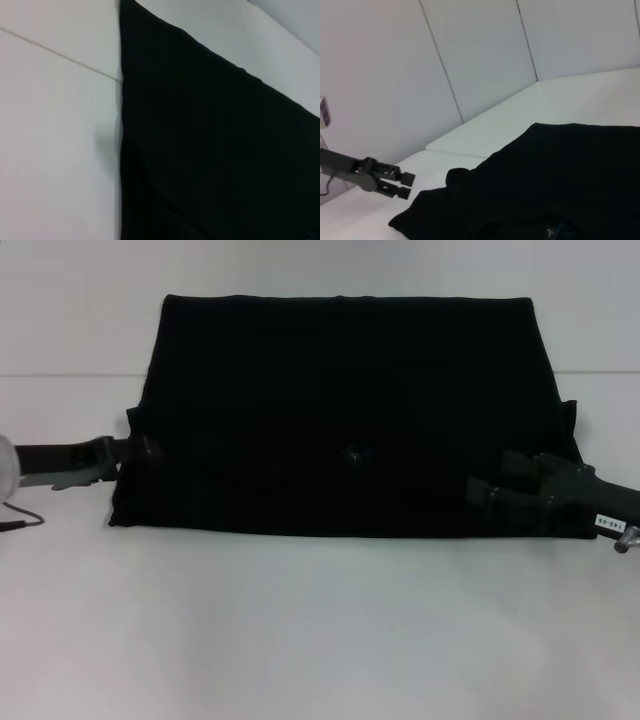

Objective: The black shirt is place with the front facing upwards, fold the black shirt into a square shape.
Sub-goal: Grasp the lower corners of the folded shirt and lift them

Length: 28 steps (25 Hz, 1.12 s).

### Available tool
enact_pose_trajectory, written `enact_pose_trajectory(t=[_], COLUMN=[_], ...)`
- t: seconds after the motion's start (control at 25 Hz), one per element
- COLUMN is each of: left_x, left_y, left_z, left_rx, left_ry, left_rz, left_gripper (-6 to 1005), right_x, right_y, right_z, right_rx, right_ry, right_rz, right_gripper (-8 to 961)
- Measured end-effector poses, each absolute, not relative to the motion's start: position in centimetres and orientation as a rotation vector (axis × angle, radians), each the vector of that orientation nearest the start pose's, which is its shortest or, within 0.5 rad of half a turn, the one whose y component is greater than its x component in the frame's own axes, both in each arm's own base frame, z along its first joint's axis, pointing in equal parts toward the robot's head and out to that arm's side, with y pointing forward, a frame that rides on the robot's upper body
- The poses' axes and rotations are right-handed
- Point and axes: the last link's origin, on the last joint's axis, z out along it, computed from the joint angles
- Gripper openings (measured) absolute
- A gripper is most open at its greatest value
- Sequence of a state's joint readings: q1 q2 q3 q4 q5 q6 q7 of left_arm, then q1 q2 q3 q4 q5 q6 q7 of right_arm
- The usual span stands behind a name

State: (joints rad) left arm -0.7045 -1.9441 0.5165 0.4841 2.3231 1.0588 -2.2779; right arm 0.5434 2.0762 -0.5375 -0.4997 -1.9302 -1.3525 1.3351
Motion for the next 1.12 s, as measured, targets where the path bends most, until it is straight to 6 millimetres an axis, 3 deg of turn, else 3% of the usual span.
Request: enact_pose_trajectory(t=[0.64,1.12], left_x=[-31.0,-30.8], left_y=[42.0,40.7], left_z=[2.3,1.6], left_rx=[-1.918,-2.013], left_ry=[-1.599,-1.649], left_rz=[-0.436,-0.398], left_gripper=[899,895], right_x=[28.9,28.9], right_y=[34.4,34.3], right_z=[-1.0,-1.0], right_rx=[-2.440,-2.443], right_ry=[0.850,0.855], right_rz=[0.771,0.774], right_gripper=[925,925])
